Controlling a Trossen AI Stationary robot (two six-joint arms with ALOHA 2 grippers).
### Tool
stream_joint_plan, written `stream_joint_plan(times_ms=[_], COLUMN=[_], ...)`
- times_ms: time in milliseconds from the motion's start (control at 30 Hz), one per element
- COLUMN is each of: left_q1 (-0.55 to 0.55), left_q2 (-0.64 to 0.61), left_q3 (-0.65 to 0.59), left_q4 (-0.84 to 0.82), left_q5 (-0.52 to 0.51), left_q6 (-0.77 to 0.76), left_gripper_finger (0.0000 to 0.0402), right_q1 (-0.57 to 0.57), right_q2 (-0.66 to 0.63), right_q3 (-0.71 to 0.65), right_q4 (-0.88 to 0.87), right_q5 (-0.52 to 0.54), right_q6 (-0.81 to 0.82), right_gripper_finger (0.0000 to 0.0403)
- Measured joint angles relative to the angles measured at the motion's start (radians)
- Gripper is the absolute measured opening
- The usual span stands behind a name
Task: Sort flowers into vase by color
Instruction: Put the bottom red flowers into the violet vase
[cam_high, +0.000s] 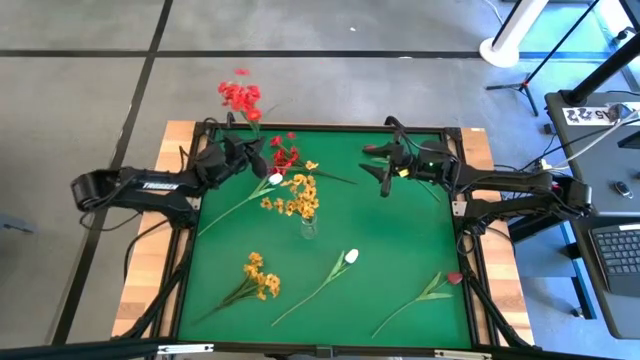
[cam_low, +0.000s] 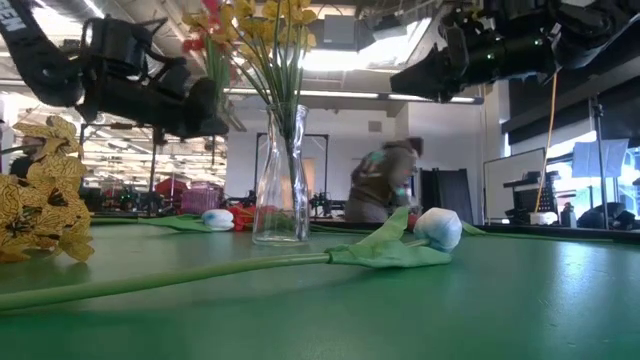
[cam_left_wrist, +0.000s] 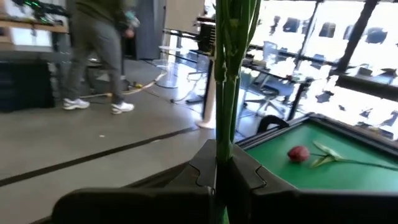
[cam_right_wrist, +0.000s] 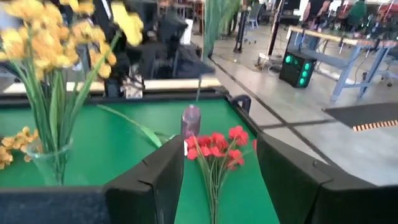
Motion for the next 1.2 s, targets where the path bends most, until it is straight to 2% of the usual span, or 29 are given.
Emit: stream_joint_plan(times_ms=[100, 200, 367, 567, 833, 1033, 1200], left_q1=[-0.015, -0.02, -0.041, -0.048, -0.041, -0.021, -0.013], left_q2=[-0.116, -0.221, -0.287, -0.245, -0.172, -0.127, -0.078], left_q3=[0.0, 0.0, 0.0, -0.003, -0.087, -0.108, -0.108], left_q4=[-0.168, -0.327, -0.374, -0.354, -0.096, -0.037, 0.037], left_q5=[-0.066, -0.086, -0.084, -0.083, -0.086, -0.083, -0.042], left_q6=[0.011, -0.013, -0.03, -0.031, -0.023, -0.033, -0.046], left_gripper_finger=[0.0002, 0.0002, 0.0002, 0.0002, 0.0002, 0.0002, 0.0002], right_q1=[0.0, 0.0, 0.0, 0.0, 0.0, 0.0, 0.0], right_q2=[0.019, 0.045, 0.087, 0.124, 0.129, 0.129, 0.129], right_q3=[0.0, 0.0, 0.0, 0.0, 0.0, 0.0, 0.0], right_q4=[0.005, 0.019, 0.062, 0.092, 0.106, 0.107, 0.11], right_q5=[0.0, 0.01, 0.024, 0.023, 0.023, 0.023, 0.023], right_q6=[-0.002, -0.007, -0.024, -0.027, -0.027, -0.026, -0.025], right_gripper_finger=[0.0199, 0.0199, 0.0199, 0.0199, 0.0199, 0.0199, 0.0199])
